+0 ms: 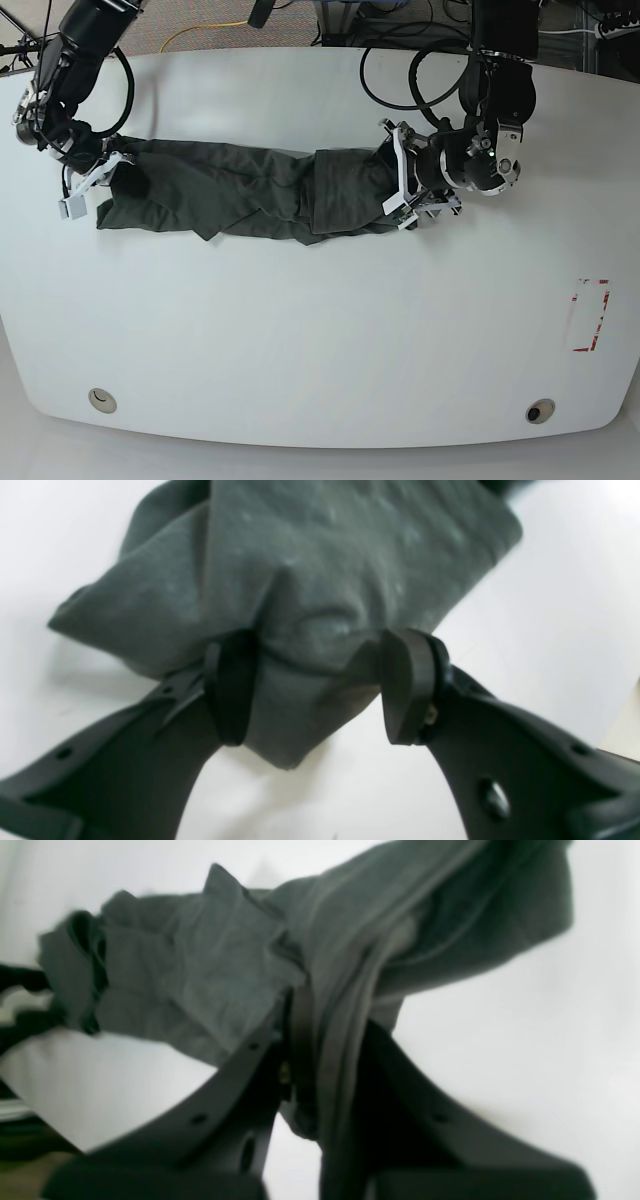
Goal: Fold the T-shirt properly
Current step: 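Fold the strip ends inward with both grippers toward each other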
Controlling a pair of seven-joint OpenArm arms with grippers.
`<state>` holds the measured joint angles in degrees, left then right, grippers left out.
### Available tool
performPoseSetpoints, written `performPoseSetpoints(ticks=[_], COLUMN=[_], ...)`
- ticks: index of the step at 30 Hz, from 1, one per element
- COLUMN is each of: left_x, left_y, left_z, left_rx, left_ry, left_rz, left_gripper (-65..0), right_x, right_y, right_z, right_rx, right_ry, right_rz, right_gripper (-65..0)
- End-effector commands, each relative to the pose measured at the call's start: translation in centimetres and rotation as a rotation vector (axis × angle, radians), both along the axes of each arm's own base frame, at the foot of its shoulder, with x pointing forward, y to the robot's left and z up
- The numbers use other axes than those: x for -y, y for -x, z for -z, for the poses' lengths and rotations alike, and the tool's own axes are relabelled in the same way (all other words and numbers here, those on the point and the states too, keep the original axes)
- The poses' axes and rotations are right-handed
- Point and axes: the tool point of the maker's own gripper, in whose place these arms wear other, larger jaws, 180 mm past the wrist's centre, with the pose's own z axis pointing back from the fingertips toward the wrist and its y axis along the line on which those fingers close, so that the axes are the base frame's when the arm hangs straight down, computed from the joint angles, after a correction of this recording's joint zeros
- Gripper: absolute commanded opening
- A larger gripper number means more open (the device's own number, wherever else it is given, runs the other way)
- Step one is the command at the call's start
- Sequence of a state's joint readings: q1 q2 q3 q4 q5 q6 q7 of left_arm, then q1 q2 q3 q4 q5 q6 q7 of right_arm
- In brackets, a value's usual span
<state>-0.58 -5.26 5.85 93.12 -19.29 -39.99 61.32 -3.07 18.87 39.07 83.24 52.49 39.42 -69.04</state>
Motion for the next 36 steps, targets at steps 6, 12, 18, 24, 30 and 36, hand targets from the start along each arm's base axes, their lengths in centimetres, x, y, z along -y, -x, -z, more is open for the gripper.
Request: performPoseSetpoints(ticks=[6, 12, 18, 24, 30, 36], left_x=[1.4, 2.8, 3.3, 3.2, 2.9, 2.8], left_y=[-2.7, -3.1, -2.7, -2.3, -2.2, -2.2], left_z=[0.4, 0.2, 0.4, 1.0, 1.3, 1.3], left_rx=[-0.043, -0.038, -0.04, -0.06, -0.07, -0.07], left_ry=[0.052, 0.042, 0.034, 0.033, 0.028, 0.026], left_rz=[-0.055, -0.002, 0.025, 0.02, 0.015, 0.014], left_gripper=[-29.2, -29.2, -29.2, -29.2, -29.2, -29.2], right_x=[1.0, -0.3, -5.6, -10.6, -15.2, -19.9], right_y=[-1.4, -2.0, -2.4, -2.6, -2.9, -2.5], right_z=[-7.5, -11.3, -12.2, -12.5, -12.2, -10.8], right_rx=[0.195, 0.296, 0.348, 0.406, 0.421, 0.392], right_ry=[0.216, 0.316, 0.339, 0.172, 0.065, -0.085], right_rz=[-0.093, -0.161, -0.329, -0.392, -0.451, -0.488], right_gripper=[-65.0, -65.0, -65.0, -65.0, -65.0, -65.0])
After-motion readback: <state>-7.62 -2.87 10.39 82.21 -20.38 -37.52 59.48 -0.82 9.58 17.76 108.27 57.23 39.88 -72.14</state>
